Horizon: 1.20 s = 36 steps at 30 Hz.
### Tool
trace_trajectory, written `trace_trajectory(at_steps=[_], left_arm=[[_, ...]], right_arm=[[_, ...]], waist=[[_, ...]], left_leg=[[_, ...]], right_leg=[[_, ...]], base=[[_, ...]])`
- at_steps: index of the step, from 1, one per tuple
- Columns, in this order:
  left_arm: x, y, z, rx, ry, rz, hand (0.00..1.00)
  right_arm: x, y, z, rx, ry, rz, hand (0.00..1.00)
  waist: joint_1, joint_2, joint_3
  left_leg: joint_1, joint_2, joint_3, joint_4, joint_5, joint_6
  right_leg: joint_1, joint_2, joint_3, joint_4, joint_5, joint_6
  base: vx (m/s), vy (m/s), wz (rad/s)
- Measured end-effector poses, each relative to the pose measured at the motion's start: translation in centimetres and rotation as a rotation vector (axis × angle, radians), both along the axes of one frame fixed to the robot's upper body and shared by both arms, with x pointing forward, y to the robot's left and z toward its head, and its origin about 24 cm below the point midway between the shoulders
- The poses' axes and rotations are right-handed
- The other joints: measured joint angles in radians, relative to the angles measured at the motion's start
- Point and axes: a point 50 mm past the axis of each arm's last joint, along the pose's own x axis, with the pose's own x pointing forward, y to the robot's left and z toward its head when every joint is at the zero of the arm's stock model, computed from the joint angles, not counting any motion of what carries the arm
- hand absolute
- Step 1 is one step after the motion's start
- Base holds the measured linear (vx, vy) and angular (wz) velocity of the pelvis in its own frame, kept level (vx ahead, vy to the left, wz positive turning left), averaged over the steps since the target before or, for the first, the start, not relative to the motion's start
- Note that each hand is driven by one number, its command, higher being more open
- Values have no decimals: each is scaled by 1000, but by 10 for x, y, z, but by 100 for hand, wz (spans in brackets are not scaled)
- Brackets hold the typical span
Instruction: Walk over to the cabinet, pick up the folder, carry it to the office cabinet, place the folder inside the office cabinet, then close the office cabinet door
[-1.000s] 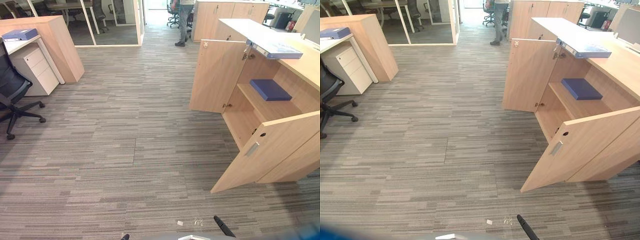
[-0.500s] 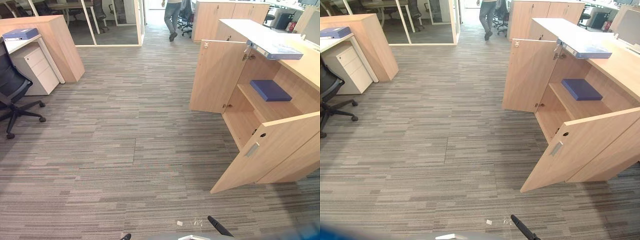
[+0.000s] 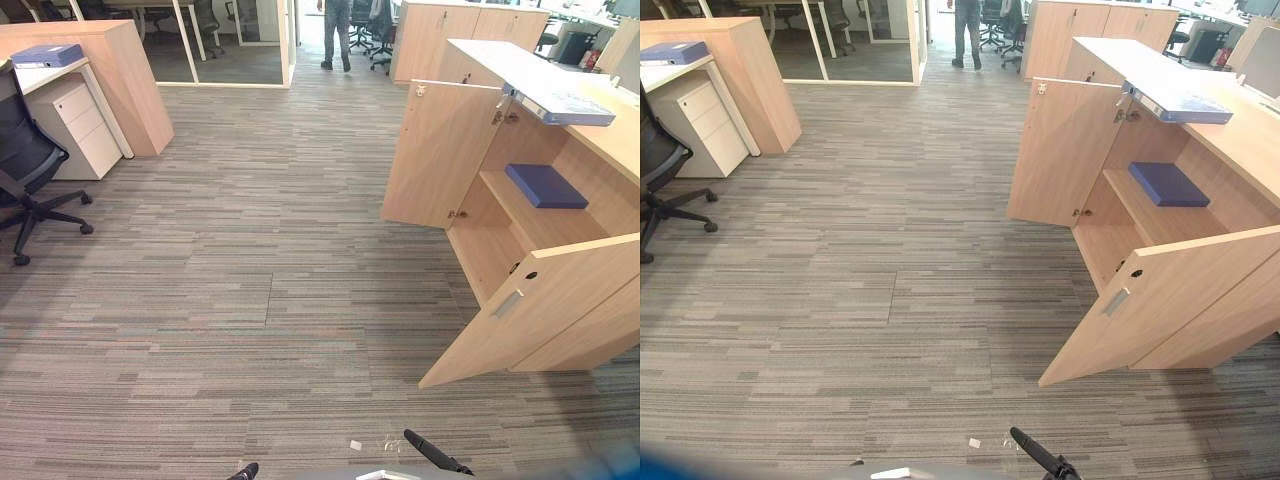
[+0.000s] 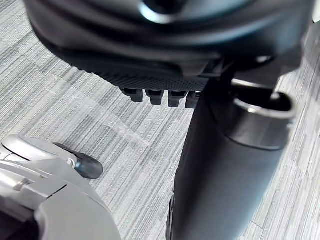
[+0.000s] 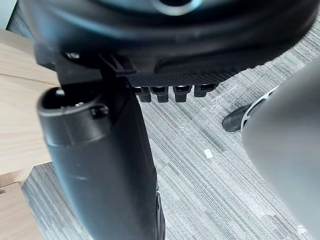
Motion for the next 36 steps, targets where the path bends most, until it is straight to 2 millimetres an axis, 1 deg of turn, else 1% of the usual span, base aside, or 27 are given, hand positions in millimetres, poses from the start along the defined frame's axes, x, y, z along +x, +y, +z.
trace_trajectory(at_steps=[6, 8, 10, 11, 12, 13, 14, 15, 17, 18, 20, 21, 22, 23, 24, 25, 26, 27, 28, 29, 30, 31, 32, 33, 34, 35, 36], left_arm=[[8, 4, 2, 17, -15, -45, 100], [20, 7, 4, 29, -51, -52, 100], [26, 6, 4, 25, -69, -55, 100], [31, 4, 5, 20, -83, -54, 100], [34, 2, 5, 13, -95, -43, 100], [36, -1, 4, 5, -102, -28, 100], [34, -3, 3, 2, -94, -26, 100], [33, -3, 3, 3, -90, -25, 100], [31, -4, 3, 2, -86, -18, 100], [30, -4, 3, 2, -85, -5, 100], [27, -5, 3, 6, -89, 42, 100], [24, -6, 3, 12, -94, 77, 100], [20, -6, 3, 13, -96, 112, 100], [19, -3, 4, 23, -99, 122, 100], [20, 2, 6, 43, -104, 140, 100], [20, 5, 6, 51, -111, 147, 100], [21, 6, 6, 53, -113, 152, 100], [18, 7, 6, 55, -107, 156, 100], [16, 6, 6, 52, -104, 151, 100], [17, 5, 6, 49, -105, 144, 100], [20, 4, 6, 42, -113, 118, 100], [23, 4, 7, 40, -122, 104, 100], [30, 1, 7, 34, -137, 40, 100], [35, 0, 8, 31, -148, -15, 100], [42, -2, 9, 29, -159, -78, 100], [53, -5, 10, 31, -170, -180, 100], [57, -8, 10, 29, -174, -220, 100]], right_arm=[[11, 3, 1, -21, -10, 113, 100], [18, 5, 2, -20, -25, 127, 100], [22, 1, 4, -31, -36, 120, 100], [25, -3, 5, -43, -45, 122, 100], [27, -6, 6, -55, -52, 125, 100], [31, -10, 8, -68, -61, 129, 100], [32, -12, 8, -77, -57, 128, 100], [31, -12, 8, -78, -55, 128, 100], [32, -10, 8, -77, -56, 130, 100], [34, -10, 9, -85, -60, 146, 100], [37, -9, 10, -93, -65, 173, 100], [38, -9, 10, -103, -66, 189, 100], [37, -7, 9, -102, -59, 197, 100], [33, -4, 8, -98, -44, 199, 100], [29, 0, 6, -93, -23, 210, 100], [26, 0, 5, -83, -17, 184, 100], [24, 3, 4, -73, -14, 175, 100], [21, 1, 4, -68, -15, 143, 100], [19, -4, 5, -78, -19, 132, 100], [19, -7, 5, -88, -23, 132, 100], [23, -16, 8, -112, -39, 136, 100], [26, -20, 10, -126, -52, 137, 100], [30, -22, 12, -137, -65, 139, 100], [32, -21, 12, -135, -70, 141, 100], [36, -23, 13, -140, -78, 142, 100], [38, -23, 14, -142, -84, 143, 100], [40, -24, 14, -143, -87, 144, 100]], waist=[[0, -7, 28], [2, -14, 62], [0, -5, 90], [2, 5, 113], [5, 8, 126], [11, 22, 141], [18, 29, 146], [20, 29, 146], [28, 26, 148], [29, 26, 148], [30, 27, 147], [32, 34, 143], [36, 30, 136], [44, 13, 131], [49, -14, 108], [50, -28, 88], [52, -35, 79], [46, -40, 70], [42, -36, 50], [40, -31, 39], [30, -19, 35], [21, -18, 36], [-1, -10, 35], [-11, -6, 35], [-12, -3, 36], [-12, 6, 44], [-13, 13, 51]], left_leg=[[-11, 0, 1, 25, -10, -7], [-107, 7, -6, 208, -94, -26], [-172, 25, -6, 361, -155, -60], [-229, 33, 1, 490, -174, -84], [-292, 38, 5, 609, -175, -90], [-353, 49, 6, 718, -205, -79], [-391, 58, 6, 728, -227, -67], [-406, 63, 6, 708, -228, -68], [-432, 81, 3, 592, -216, -57], [-443, 99, 2, 518, -196, -59], [-444, 132, 1, 412, -151, -70], [-435, 155, 0, 344, -124, -87], [-420, 149, 54, 347, -5, -102], [-420, 131, 78, 367, 3, -87], [-435, 95, 95, 420, -60, -59], [-420, 63, 104, 443, -107, -39], [-396, 41, 117, 437, -121, -26], [-327, 8, 140, 402, -136, -7], [-260, -23, 163, 354, -143, 15], [-228, -39, 169, 332, -150, 27], [-165, -61, 180, 301, -155, 50], [-130, -69, 183, 286, -158, 55], [-41, -69, 178, 240, -158, 55], [-8, -64, 173, 222, -159, 54], [17, -60, 175, 211, -163, 46], [49, -54, 183, 201, -173, 28], [64, -49, 189, 195, -178, 20]], right_leg=[[3, -2, 1, 1, 0, -1], [-9, -5, -10, 20, -6, -9], [-5, 0, -25, 34, -20, -23], [5, -1, -34, 41, -32, -34], [10, -6, -37, 55, -41, -37], [10, -12, -40, 74, -53, -35], [7, -30, -37, 84, -60, -25], [3, -42, -33, 87, -63, -20], [-5, -87, -25, 91, -72, 2], [-6, -117, -19, 96, -82, 23], [-2, -166, -7, 107, -102, 68], [6, -192, 4, 112, -118, 109], [29, -235, 8, 112, -138, 143], [39, -259, 10, 107, -144, 153], [41, -294, 18, 137, -138, 151], [25, -324, 17, 195, -117, 154], [18, -345, 36, 225, -100, 160], [3, -385, 79, 322, -79, 137], [-71, -425, 113, 496, -45, 85], [-116, -445, 115, 585, -9, 36], [-184, -490, 88, 779, 62, -67], [-218, -507, 59, 884, 73, -92], [-260, -521, -79, 1054, 54, -102], [-283, -512, -164, 1101, -9, -66], [-313, -492, -227, 1106, -78, -32], [-349, -456, -311, 1055, -142, -28], [-362, -432, -350, 1009, -163, -31]], base=[[-5, -4, 1], [-37, -26, 15], [-57, -2, 27], [-93, 24, 31], [-84, 48, 28], [-39, 69, 10], [-4, 83, -1], [29, 128, -11], [84, 173, -11], [187, 274, -7], [313, 425, -12], [399, 526, -14], [361, 465, -16], [410, 427, -9], [440, 372, -9], [451, 360, -13], [454, 367, -26], [455, 393, -42], [461, 386, -38], [459, 378, -24], [362, 276, -4], [518, 344, 4], [396, 232, 5], [420, 222, -3], [303, 106, -16], [301, 79, -22], [316, 37, -30]])
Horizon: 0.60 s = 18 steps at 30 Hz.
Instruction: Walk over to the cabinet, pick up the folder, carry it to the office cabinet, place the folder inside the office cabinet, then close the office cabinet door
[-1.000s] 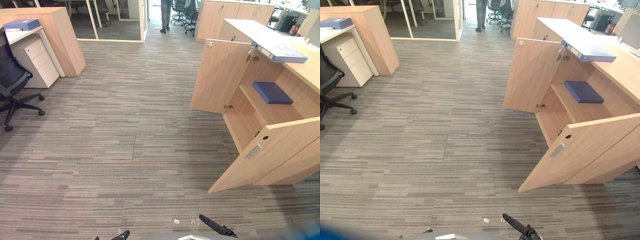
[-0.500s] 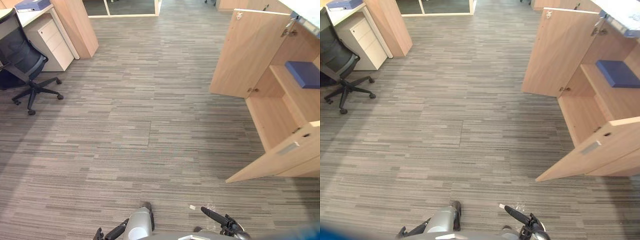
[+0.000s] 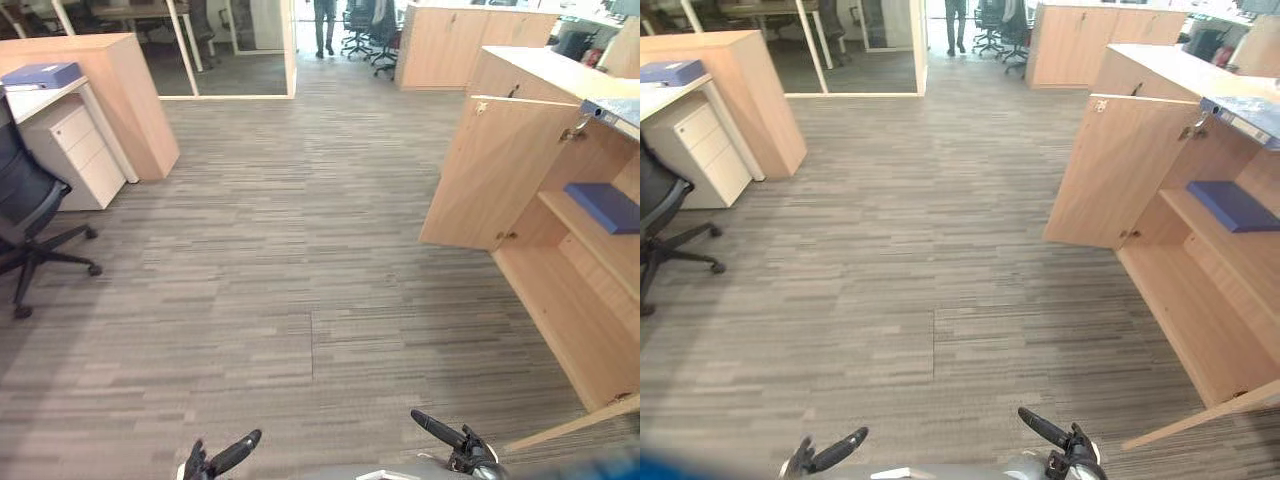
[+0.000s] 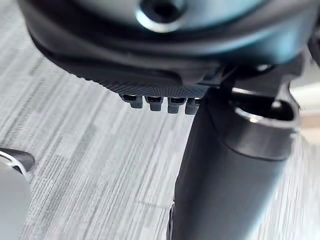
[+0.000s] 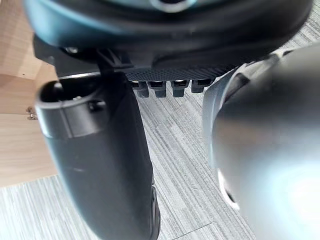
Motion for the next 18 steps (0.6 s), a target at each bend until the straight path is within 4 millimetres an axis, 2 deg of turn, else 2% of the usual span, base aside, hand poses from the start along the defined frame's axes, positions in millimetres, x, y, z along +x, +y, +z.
trace_trajectory(at_steps=[2, 3, 4, 5, 6, 7, 8, 9, 10, 11, 12, 13, 14, 15, 16, 17, 18], left_arm=[[11, -8, 1, -3, -15, -74, 100], [13, -10, 1, -5, -19, -87, 100], [13, -11, 1, -5, -19, -94, 100], [15, -10, 1, -6, -23, -93, 100], [18, -7, 3, 6, -29, -90, 100], [16, -13, 1, -8, -21, -69, 100], [15, -18, -1, -19, -13, -63, 100], [11, -20, -2, -24, 7, -52, 100], [11, -21, -3, -28, 14, -52, 100], [12, -21, -3, -30, 16, -54, 100], [11, -25, -4, -41, 20, -60, 100], [13, -23, -4, -42, 18, -73, 100], [11, -22, -4, -41, 26, -60, 100], [11, -23, -5, -51, 24, -43, 100], [11, -20, -4, -51, 20, -27, 100], [13, -18, -3, -52, 6, -7, 100], [15, -13, -2, -43, -3, 0, 100]], right_arm=[[6, 3, 1, 16, -16, -2, 100], [10, 7, 1, 26, -26, 11, 100], [12, 12, 1, 35, -28, 19, 100], [12, 16, 0, 46, -28, 19, 100], [11, 20, -1, 58, -23, 20, 100], [19, 15, 2, 50, -43, 34, 100], [20, 14, 3, 49, -53, 36, 100], [19, 14, 2, 52, -55, 31, 100], [14, 13, 0, 62, -40, -4, 100], [11, 13, -1, 73, -33, -21, 100], [9, 8, 0, 66, -31, -65, 100], [-7, 5, -4, 63, 6, -91, 100], [-15, 1, -5, 59, 20, -116, 100], [-18, -1, -5, 55, 24, -118, 100], [-19, -1, -6, 55, 28, -119, 100], [-23, 1, -7, 65, 37, -128, 100], [-31, 3, -9, 79, 57, -147, 100]], waist=[[-2, 20, 30], [-7, 18, 37], [-8, 7, 40], [-10, -9, 42], [-13, -38, 49], [-13, 3, 51], [-15, 11, 53], [-16, 28, 54], [-19, 30, 52], [-20, 36, 51], [-43, 44, 50], [-54, 36, 45], [-47, 62, 37], [-44, 62, 38], [-41, 62, 40], [-41, 53, 46], [-43, 41, 54]], left_leg=[[51, 15, 13, -21, -13, -22], [70, 13, 27, -43, -24, -40], [91, 2, 36, -64, -32, -53], [109, -11, 34, -76, -39, -63], [147, -33, 25, -91, -46, -73], [152, -3, 36, -86, -45, -75], [156, 9, 37, -81, -45, -75], [174, 29, 47, -67, -45, -75], [174, 56, 58, -24, -45, -74], [165, 83, 61, 17, -44, -74], [137, 134, 31, 125, -53, -74], [112, 167, 33, 275, -56, -90], [28, 237, 24, 488, 10, -115], [-13, 264, 16, 593, 78, -116], [-53, 287, 5, 694, 104, -135], [-127, 314, 6, 855, 99, -142], [-176, 333, 18, 941, 79, -153]], right_leg=[[-35, 108, -94, -256, 0, 2], [-47, 172, -119, -453, 60, 1], [-54, 214, -118, -591, 127, -3], [-59, 233, -110, -660, 192, -15], [-62, 257, -59, -692, 287, -204], [-74, 305, -41, -680, 257, -170], [-75, 322, -28, -682, 239, -166], [-71, 360, -27, -668, 191, -157], [-61, 376, -44, -628, 119, -140], [-51, 374, -74, -601, 69, -93], [-42, 339, -65, -476, -2, -171], [6, 368, -36, -489, -35, -135], [65, 445, -22, -582, -33, -125], [100, 478, -8, -632, -29, -117], [130, 500, 3, -675, -28, -117], [185, 524, 27, -726, -23, -112], [239, 543, 62, -758, -14, -120]], base=[[301, -20, -27], [296, -96, -15], [194, -84, -7], [292, -166, -2], [320, -150, -46], [385, -179, -63], [338, -109, -98], [356, -149, -81], [368, -168, -73], [407, -220, -36], [467, -142, -10], [628, -250, -29], [445, -154, -49], [428, -240, -67], [369, -145, -72], [552, -194, -81], [461, -124, -89]])
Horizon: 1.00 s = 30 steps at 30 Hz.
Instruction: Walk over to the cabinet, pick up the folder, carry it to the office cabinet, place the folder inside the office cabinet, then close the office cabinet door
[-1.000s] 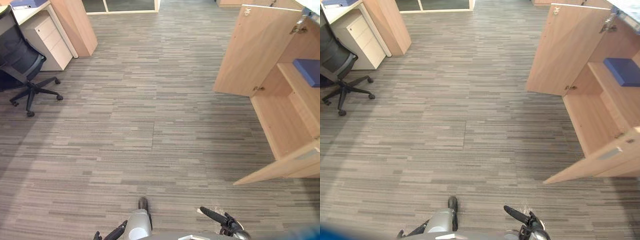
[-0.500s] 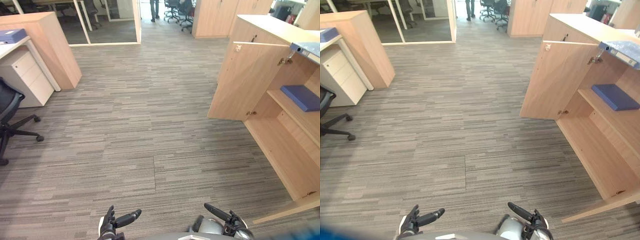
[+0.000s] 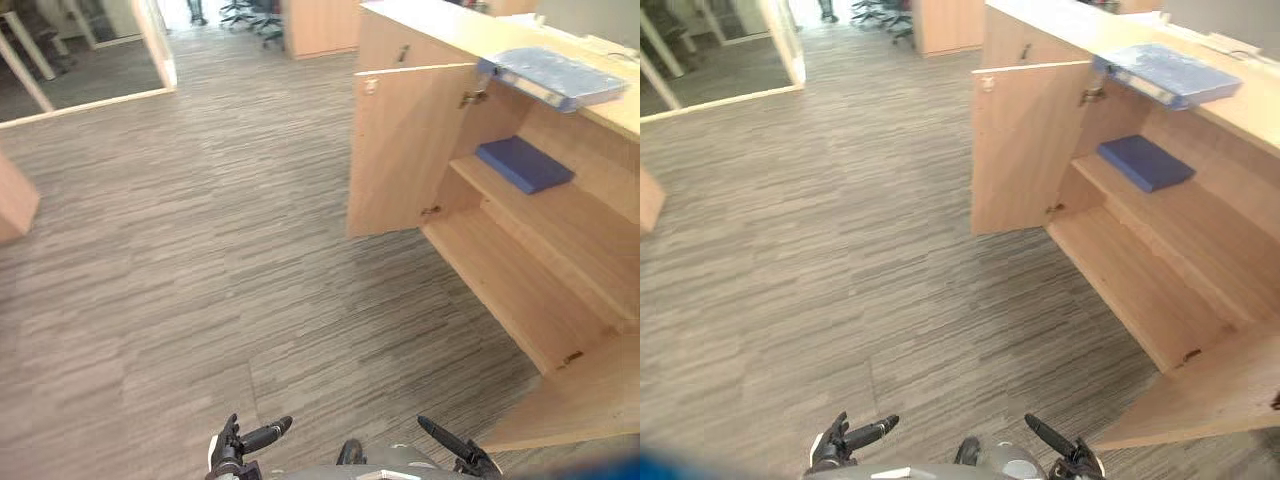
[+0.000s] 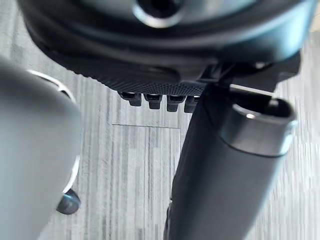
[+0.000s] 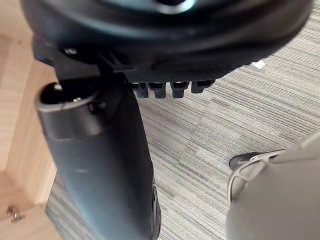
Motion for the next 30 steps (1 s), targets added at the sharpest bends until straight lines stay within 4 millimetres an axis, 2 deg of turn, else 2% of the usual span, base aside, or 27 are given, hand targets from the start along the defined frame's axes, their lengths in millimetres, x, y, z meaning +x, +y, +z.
trace_trajectory(at_steps=[1, 3, 4, 5, 6, 7, 8, 9, 10, 11, 12, 14, 15, 16, 17, 18, 19, 20, 21, 22, 23, 24, 26, 27, 28, 29, 30], left_arm=[[1, 2, 1, 2, -4, 14, 100], [5, 7, 3, 14, -27, 37, 100], [9, 12, 6, 28, -51, 54, 100], [12, 14, 8, 36, -71, 69, 100], [12, 14, 9, 37, -75, 75, 100], [13, 14, 9, 36, -87, 100, 100], [13, 14, 9, 36, -91, 118, 100], [13, 12, 9, 24, -99, 171, 100], [13, 9, 9, 13, -105, 221, 100], [12, 7, 8, 3, -104, 242, 100], [11, 7, 8, -2, -104, 260, 100], [7, 7, 7, -2, -97, 271, 100], [5, 7, 6, -4, -91, 292, 100], [5, 12, 7, 9, -91, 291, 100], [4, 13, 7, 10, -91, 293, 100], [4, 13, 7, 10, -87, 294, 100], [5, 14, 7, 13, -84, 297, 100], [4, 16, 7, 19, -77, 296, 100], [3, 16, 7, 19, -74, 295, 100], [7, 13, 7, 11, -81, 290, 100], [13, 11, 9, 8, -99, 280, 100], [15, 11, 10, 9, -109, 278, 100], [15, 16, 11, 27, -113, 275, 100], [11, 16, 10, 27, -100, 271, 100], [6, 15, 7, 25, -76, 260, 100], [4, 11, 5, 16, -54, 243, 100], [1, 7, 2, 1, -30, 231, 100]], right_arm=[[-6, 1, -2, 11, 20, -12, 100], [-10, 3, -3, 24, 43, -16, 100], [-10, 4, -4, 30, 46, -23, 100], [-8, 4, -3, 32, 38, -30, 100], [-6, 4, -3, 33, 33, -31, 100], [-3, 6, -3, 32, 22, -29, 100], [-2, 7, -2, 31, 15, -28, 100], [5, 10, -1, 26, -12, 0, 100], [11, 12, 1, 12, -39, 43, 100], [12, 12, 2, 8, -46, 47, 100], [10, 13, 2, 7, -44, 52, 100], [5, 14, 3, -4, -44, 72, 100], [6, 20, 2, 8, -51, 78, 100], [8, 27, 2, 26, -60, 84, 100], [9, 29, 2, 31, -67, 87, 100], [12, 29, 3, 32, -80, 87, 100], [15, 29, 5, 29, -92, 88, 100], [18, 28, 6, 22, -103, 101, 100], [18, 27, 6, 18, -104, 107, 100], [17, 25, 7, 10, -105, 124, 100], [16, 20, 8, -6, -110, 106, 100], [15, 19, 8, -13, -111, 100, 100], [15, 20, 8, -22, -110, 97, 100], [15, 19, 8, -23, -107, 96, 100], [19, 19, 8, -20, -120, 98, 100], [19, 19, 8, -18, -117, 95, 100], [18, 14, 8, -20, -110, 75, 100]], waist=[[2, -11, 6], [14, -32, 18], [32, -50, 28], [40, -46, 33], [46, -45, 34], [58, -55, 34], [60, -54, 34], [65, -48, 33], [76, -41, 32], [75, -34, 31], [79, -34, 27], [86, -33, 2], [98, -38, -16], [99, -66, -29], [100, -70, -33], [104, -73, -32], [112, -85, -29], [108, -92, -28], [104, -96, -30], [100, -89, -29], [94, -72, -33], [91, -66, -36], [88, -70, -38], [85, -66, -38], [75, -60, -34], [68, -64, -30], [59, -48, -29]], left_leg=[[-28, 7, 16, 23, -24, 7], [-100, -21, 27, 2, -77, 19], [-143, -60, 10, -56, -113, 34], [-201, -90, -40, -141, -134, 45], [-226, -107, -75, -195, -138, 48], [-258, -143, -157, -353, -138, 49], [-272, -157, -209, -435, -136, 50], [-301, -175, -313, -570, -121, 51], [-325, -179, -402, -654, -94, 49], [-336, -181, -439, -680, -80, 41], [-345, -196, -479, -699, -44, 35], [-357, -224, -460, -698, 40, 57], [-349, -228, -439, -690, 86, 43], [-319, -230, -384, -711, 73, 66], [-305, -230, -360, -718, 65, 77], [-264, -232, -313, -729, 44, 97], [-202, -246, -262, -753, 28, 116], [-141, -274, -222, -775, 7, 138], [-115, -286, -205, -778, -2, 151], [-67, -294, -186, -788, -14, 165], [-31, -287, -170, -813, -26, 167], [-13, -274, -161, -828, -41, 161], [40, -223, -104, -863, -69, 133], [57, -208, -89, -875, -73, 124], [82, -176, -63, -885, -90, 103], [108, -160, -51, -896, -106, 81], [126, -138, -49, -910, -111, 66]], right_leg=[[39, 9, 28, -24, 7, -13], [107, 10, 95, -68, 11, -17], [137, -4, 138, -72, 11, -12], [142, -2, 182, -39, 11, 21], [147, 1, 206, -32, 10, 31], [178, 7, 257, -62, 10, 31], [195, 14, 278, -87, 9, 31], [228, 30, 321, -135, 3, 29], [252, 41, 350, -166, -14, 4], [264, 48, 366, -169, -18, 0], [286, 47, 387, -168, -32, 16], [302, 35, 420, -155, -53, 51], [296, 16, 441, -117, -73, 86], [251, -22, 447, -29, -92, 119], [220, -34, 446, 37, -99, 130], [151, -65, 441, 218, -102, 133], [47, -116, 436, 479, -84, 115], [-50, -198, 406, 713, -46, 68], [-74, -248, 372, 772, -53, 59], [-103, -342, 294, 811, -63, 51], [-130, -410, 215, 793, -61, 60], [-144, -429, 177, 773, -66, 78], [-196, -435, 108, 662, -98, 168], [-205, -419, 91, 607, -102, 176], [-212, -379, 72, 478, -98, 184], [-209, -346, 62, 339, -43, 186], [-176, -309, 48, 307, -26, 152]], base=[[473, -81, -94], [407, -38, -99], [400, -20, -121], [354, -2, -121], [314, 32, -114], [214, 44, -90], [303, 64, -122], [345, 93, -129], [364, 113, -123], [394, 154, -101], [427, 181, -78], [466, 203, -81], [491, 215, -84], [473, 213, -85], [477, 256, -77], [423, 286, -94], [495, 333, -113], [359, 237, -89], [350, 200, -59], [284, 175, -36], [256, 150, -31], [174, 88, -29], [205, -18, -66], [259, -100, -94], [247, -169, -73], [333, -270, -54], [292, -233, -23]])
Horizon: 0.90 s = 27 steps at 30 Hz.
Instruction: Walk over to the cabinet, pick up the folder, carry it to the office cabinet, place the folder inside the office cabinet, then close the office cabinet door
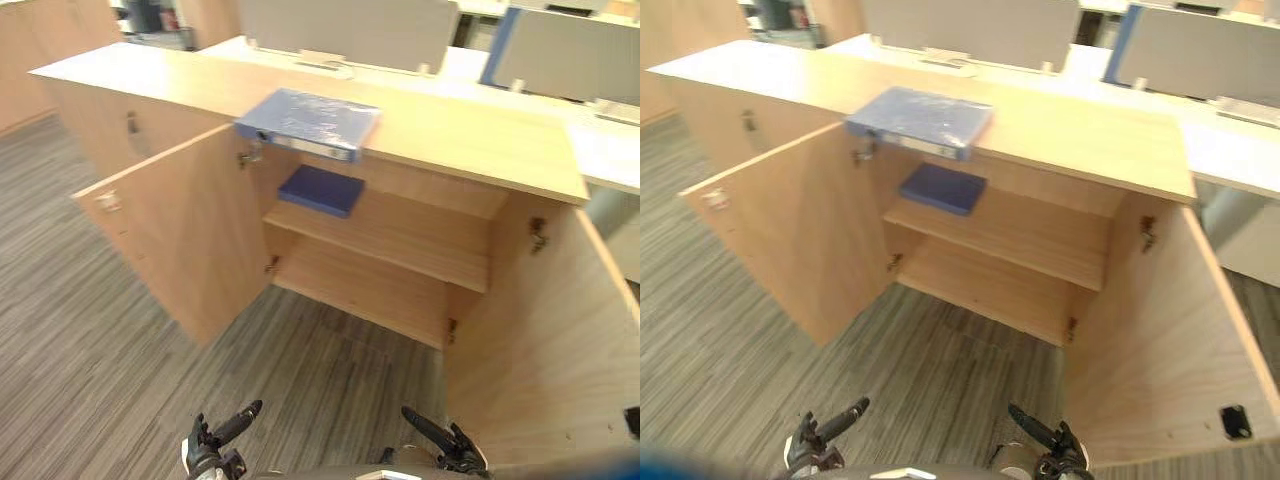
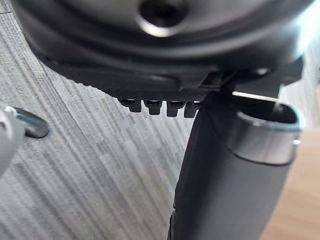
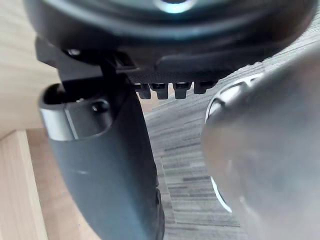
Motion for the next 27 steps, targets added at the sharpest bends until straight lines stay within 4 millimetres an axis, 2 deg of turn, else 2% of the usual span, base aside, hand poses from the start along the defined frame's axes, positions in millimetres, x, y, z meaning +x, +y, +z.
trace_trajectory(at_steps=[2, 3, 4, 6, 8, 9, 10, 11, 12, 13, 14, 15, 16, 17, 18, 19, 20, 21, 22, 23, 24, 25, 27], left_arm=[[0, -6, -1, -7, 5, -33, 100], [3, -12, -1, -18, -6, -46, 100], [4, -15, -1, -25, -8, -42, 100], [5, -22, -1, -42, -16, -34, 100], [7, -21, 0, -36, -27, -42, 100], [8, -17, 2, -29, -41, -15, 100], [8, -12, 3, -21, -54, 13, 100], [5, -10, 3, -21, -49, 32, 100], [-6, -7, 1, -21, -27, 72, 100], [-15, -3, 0, -26, -11, 121, 100], [-15, -1, 0, -23, -14, 140, 100], [-14, 2, 2, -18, -27, 158, 100], [-12, 3, 3, -13, -38, 158, 100], [-12, 7, 4, 0, -42, 159, 100], [-11, 7, 4, 2, -45, 158, 100], [-8, 7, 5, 5, -53, 148, 100], [-6, 5, 5, 11, -55, 123, 100], [-6, 2, 5, 6, -55, 119, 100], [-8, -4, 3, -6, -41, 105, 100], [-6, 7, 4, 24, -35, 80, 100], [-5, 13, 6, 46, -39, 75, 100], [-3, 21, 8, 79, -33, 55, 100], [-6, 19, 6, 79, -10, 13, 100]], right_arm=[[0, -5, 1, -15, 1, -13, 100], [1, -8, 2, -24, -4, -13, 100], [1, -10, 2, -30, -1, -11, 100], [0, -11, 2, -31, 1, -11, 100], [-1, -9, 1, -25, 4, -10, 100], [-3, -7, 0, -19, 10, -10, 100], [-2, -6, 0, -15, 11, -7, 100], [-3, -7, 0, -17, 13, -6, 100], [-5, -7, 0, -15, 23, -6, 100], [-6, -5, -1, -12, 28, -2, 100], [-6, -5, -1, -10, 29, 0, 100], [-9, -3, -2, -4, 39, 0, 100], [-11, -2, -2, -2, 46, 2, 100], [-12, 0, -4, 7, 56, 1, 100], [-12, 1, -5, 11, 64, 1, 100], [-12, 3, -6, 16, 74, 1, 100], [-14, 3, -6, 16, 83, -3, 100], [-16, 0, -6, 9, 86, -7, 100], [-18, -5, -6, -3, 89, -11, 100], [-19, 4, -8, 19, 101, -10, 100], [-20, 11, -9, 38, 102, -13, 100], [-20, 17, -10, 52, 102, -8, 100], [-19, 17, -9, 51, 99, -10, 100]], waist=[[-2, 21, 7], [-6, 23, 13], [-9, 26, 11], [-11, 45, 1], [-16, 46, 0], [-19, 44, 0], [-15, 45, 4], [-9, 50, 6], [-6, 54, 5], [-2, 48, 3], [3, 41, 5], [17, 30, 6], [25, 21, 6], [32, 8, 9], [34, 1, 8], [36, -7, 8], [39, -9, 6], [42, 8, -4], [44, 33, -16], [34, -11, -21], [27, -34, -28], [33, -65, -48], [46, -65, -50]], left_leg=[[37, 3, -16, -48, 35, 14], [59, -1, -24, -67, 62, 3], [70, 1, -24, -69, 70, -5], [72, 16, -27, -59, 73, -6], [35, 39, -48, 43, 68, -13], [-51, 70, -79, 230, 48, -44], [-171, 112, -128, 498, 62, -93], [-227, 129, -154, 635, 82, -135], [-308, 152, -178, 839, 95, -160], [-356, 163, -159, 946, 90, -152], [-368, 167, -138, 962, 84, -141], [-385, 172, -97, 947, 50, -109], [-397, 175, -72, 894, 14, -82], [-396, 171, -57, 781, -16, -68], [-395, 164, -57, 712, -23, -58], [-391, 151, -74, 579, -23, -50], [-372, 123, -129, 373, 10, -28], [-359, 113, -186, 237, 104, -8], [-364, 104, -233, 181, 204, -40], [-357, 47, -234, 196, 159, -79], [-351, 25, -228, 180, 158, -76], [-330, -12, -197, 131, 167, -63], [-270, -30, -156, 61, 183, -41]], right_leg=[[11, 12, -16, 23, -12, -4], [-2, -6, -18, 85, -37, -28], [11, -8, -29, 94, -67, -33], [45, 11, -50, 57, -94, -30], [100, 34, -78, -11, -102, -27], [143, 59, -98, -66, -96, -23], [185, 95, -107, -110, -91, -26], [206, 114, -103, -128, -89, -29], [249, 146, -86, -158, -89, -31], [285, 163, -62, -187, -88, -32], [299, 164, -49, -198, -86, -32], [327, 162, -13, -229, -81, -29], [355, 154, 21, -263, -58, -12], [373, 126, 56, -284, -47, 3], [376, 109, 72, -289, -42, 11], [383, 83, 94, -298, -32, 29], [391, 54, 117, -318, -17, 55], [396, 46, 126, -331, -8, 82], [405, 43, 140, -343, -8, 117], [420, -20, 141, -360, -11, 147], [414, -41, 141, -358, 1, 151], [391, -82, 152, -350, 53, 149], [381, -106, 186, -337, 111, 159]], base=[[233, -167, -7], [259, -227, 1], [303, -280, 7], [290, -257, 22], [220, -200, 39], [169, -171, 36], [158, -141, 19], [161, -71, -22], [188, 1, -55], [204, 30, -63], [244, 75, -73], [273, 113, -83], [343, 179, -105], [330, 243, -93], [270, 248, -82], [263, 316, -74], [291, 406, -76], [314, 448, -65], [343, 498, -35], [273, 365, -14], [339, 425, -3], [242, 290, -16], [197, 273, -38]])
